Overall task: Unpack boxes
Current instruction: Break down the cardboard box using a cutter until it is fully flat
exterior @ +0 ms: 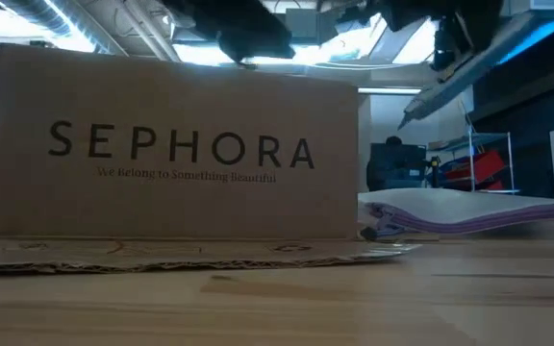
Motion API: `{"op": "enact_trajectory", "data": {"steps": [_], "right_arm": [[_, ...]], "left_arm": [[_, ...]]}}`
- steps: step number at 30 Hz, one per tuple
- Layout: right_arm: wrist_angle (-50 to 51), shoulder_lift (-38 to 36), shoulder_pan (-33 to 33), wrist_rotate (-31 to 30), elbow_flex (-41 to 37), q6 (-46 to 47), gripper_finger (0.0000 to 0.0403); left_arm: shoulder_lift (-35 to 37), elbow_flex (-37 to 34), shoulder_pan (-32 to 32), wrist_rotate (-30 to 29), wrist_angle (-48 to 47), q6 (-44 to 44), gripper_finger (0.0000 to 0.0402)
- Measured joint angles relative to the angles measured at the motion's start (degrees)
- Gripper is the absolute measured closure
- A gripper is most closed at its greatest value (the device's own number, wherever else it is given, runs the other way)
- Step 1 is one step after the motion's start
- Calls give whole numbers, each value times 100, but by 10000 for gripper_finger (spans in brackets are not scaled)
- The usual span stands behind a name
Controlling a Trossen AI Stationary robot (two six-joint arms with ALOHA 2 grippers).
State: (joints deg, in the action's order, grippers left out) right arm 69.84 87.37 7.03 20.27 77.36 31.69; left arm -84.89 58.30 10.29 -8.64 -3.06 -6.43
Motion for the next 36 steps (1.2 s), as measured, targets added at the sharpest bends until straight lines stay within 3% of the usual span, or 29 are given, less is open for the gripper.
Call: {"op": "enact_trajectory", "data": {"steps": [10,17,21,27,31,36], "right_arm": [[-2260,-55,989,82,-1691,1560,300],[-3161,-55,1025,-234,-2470,1900,300],[-3686,-24,1038,-99,-2938,1918,303],[-3787,-26,1036,-100,-3088,1773,306],[-3631,-22,1026,-102,-2942,1626,306],[-2486,-219,1016,-175,-2396,1331,306]], "left_arm": [[156,11,52,17,137,345,166],[164,11,84,34,-85,253,166],[164,15,87,35,-108,282,166],[164,15,162,57,-69,313,166],[-41,26,345,207,118,-212,166],[-244,17,466,-151,471,-291,166]]}}
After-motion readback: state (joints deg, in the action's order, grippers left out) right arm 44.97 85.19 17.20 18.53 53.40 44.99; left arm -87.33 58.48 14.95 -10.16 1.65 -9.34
